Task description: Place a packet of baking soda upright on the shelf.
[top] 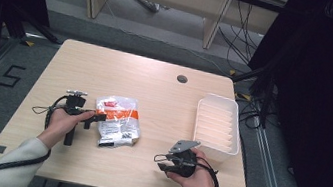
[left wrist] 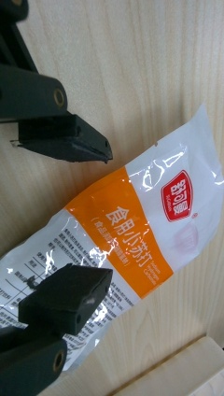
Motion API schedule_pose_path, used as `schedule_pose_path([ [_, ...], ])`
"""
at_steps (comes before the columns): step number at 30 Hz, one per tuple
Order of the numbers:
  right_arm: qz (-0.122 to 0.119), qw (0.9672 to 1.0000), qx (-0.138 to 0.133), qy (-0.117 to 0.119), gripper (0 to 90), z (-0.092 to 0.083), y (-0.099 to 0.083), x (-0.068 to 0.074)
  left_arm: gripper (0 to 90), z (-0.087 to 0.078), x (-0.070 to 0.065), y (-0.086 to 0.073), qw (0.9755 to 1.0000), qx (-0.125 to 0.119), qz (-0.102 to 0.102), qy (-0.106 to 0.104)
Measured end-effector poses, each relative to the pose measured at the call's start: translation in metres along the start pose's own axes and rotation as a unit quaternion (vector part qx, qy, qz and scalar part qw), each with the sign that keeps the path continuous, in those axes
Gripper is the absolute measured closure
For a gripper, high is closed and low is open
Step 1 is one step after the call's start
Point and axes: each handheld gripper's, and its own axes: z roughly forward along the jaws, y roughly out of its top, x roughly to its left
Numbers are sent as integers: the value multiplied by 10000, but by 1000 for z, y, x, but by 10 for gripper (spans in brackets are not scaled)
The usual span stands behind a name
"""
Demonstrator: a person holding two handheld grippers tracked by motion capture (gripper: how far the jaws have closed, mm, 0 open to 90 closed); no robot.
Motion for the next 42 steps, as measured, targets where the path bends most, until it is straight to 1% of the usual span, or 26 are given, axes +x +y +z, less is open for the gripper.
schedule_pose_path([
  [1, 16, 10000, 5, 9, 549, 0, 0, 0, 365, 2, 1, 1, 9999, -45, -99, -2],
  [2, 145, 9998, 47, 122, 549, -2, 1, 0, 370, 2, 2, 1, 9999, -43, -141, -13],
  [4, 136, 9998, 40, 125, 548, -1, 1, 0, 381, 4, 3, 3, 9998, -40, -185, -31],
  [6, -79, 10000, -39, -34, 548, 1, 0, -1, 386, 6, 3, 4, 9997, -59, -228, -98],
  [7, -17, 10000, -32, -20, 547, 1, 0, 1, 389, 7, 2, 4, 9996, -72, -259, -95],
  [8, -128, 9999, 84, -2, 547, -1, 1, -1, 393, 8, 3, 4, 9995, -62, -276, -124],
  [9, -106, 9999, 90, 34, 547, -1, 1, -1, 399, 9, 2, 5, 9995, -79, -301, -105],
  [10, 53, 10000, -7, 23, 546, 1, 0, 1, 410, 10, 3, 5, 9994, -89, -309, -124],
  [12, 44, 10000, 42, 54, 546, 0, 0, 1, 430, 11, 4, 6, 9992, -108, -367, -147],
  [16, 48, 10000, 30, 51, 545, 1, 0, 2, 485, 14, 6, 8, 9985, -147, -486, -228],
  [20, 39, 10000, 52, 56, 543, 0, 0, 1, 568, 15, 9, 9, 9962, -248, -720, -429],
  [22, -10, 9998, 173, 60, 543, -1, 1, 0, 609, 15, 10, 9, 9958, -268, -727, -480],
  [23, -3, 9998, 180, 64, 543, -1, 1, 1, 627, 14, 12, 9, 9968, -233, -573, -511],
  [24, 47, 9997, 202, 93, 543, -1, 1, 2, 645, 15, 13, 9, 9969, -248, -543, -506],
  [25, 206, 9996, 92, 172, 543, 0, 0, 4, 659, 15, 13, 9, 9971, -261, -520, -487],
  [26, 87, 9999, 88, 68, 543, 1, 0, 3, 675, 15, 13, 9, 9974, -246, -483, -485],
  [30, 82, 9999, 85, 46, 543, 1, 0, 3, 750, 15, 13, 8, 9982, -222, -335, -440],
  [31, -47, 10000, 30, 1, 543, 3, -1, 2, 769, 15, 13, 8, 9981, -271, -337, -432],
  [32, -32, 10000, 40, 12, 543, 2, -1, 2, 790, 14, 13, 9, 9982, -241, -288, -460],
  [33, 109, 9999, 113, 65, 543, 1, 0, 3, 818, 13, 13, 9, 9980, -260, -262, -509],
  [34, 7, 9999, 88, 70, 543, 1, 0, 1, 839, 13, 12, 9, 9977, -313, -271, -533],
  [36, -2, 9999, 91, 45, 541, 1, 0, 1, 879, 13, 10, 9, 9979, -337, -117, -544],
  [39, 108, 9999, 111, 63, 541, 1, 0, 4, 893, 12, 6, 10, 9974, -385, 16, -613],
  [40, 67, 9999, 98, 111, 541, 1, 0, 2, 894, 11, 5, 11, 9973, -360, 85, -628],
  [41, -22, 9998, 200, 63, 541, -2, 1, 1, 894, 10, 3, 11, 9966, -469, 67, -681],
  [42, -51, 9998, 176, 51, 541, -2, 1, 1, 895, 8, 2, 12, 9962, -490, 112, -718],
])
